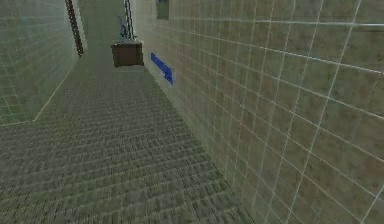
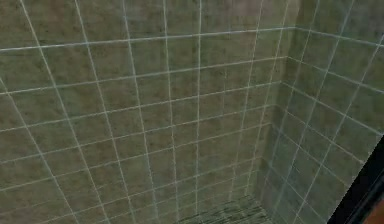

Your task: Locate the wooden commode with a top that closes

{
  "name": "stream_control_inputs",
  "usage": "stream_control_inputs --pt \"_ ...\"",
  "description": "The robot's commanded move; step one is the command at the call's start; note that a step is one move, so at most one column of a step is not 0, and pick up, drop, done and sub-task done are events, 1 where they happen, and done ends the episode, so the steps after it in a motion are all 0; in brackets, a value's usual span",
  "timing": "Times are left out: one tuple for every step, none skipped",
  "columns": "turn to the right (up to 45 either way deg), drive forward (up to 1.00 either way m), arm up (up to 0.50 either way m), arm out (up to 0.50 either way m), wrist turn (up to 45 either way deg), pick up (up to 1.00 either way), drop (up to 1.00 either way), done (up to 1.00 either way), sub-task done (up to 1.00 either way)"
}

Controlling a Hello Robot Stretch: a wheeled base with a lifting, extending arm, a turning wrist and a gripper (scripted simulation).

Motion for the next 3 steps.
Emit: stream_control_inputs --pt "-24.0 0.00 0.00 0.00 0.0 0.00 0.00 0.00 0.00" --pt "0.0 1.00 0.00 0.00 0.0 0.00 0.00 0.00 0.00" --pt "0.0 1.00 0.00 0.00 0.0 0.00 0.00 0.00 0.00"
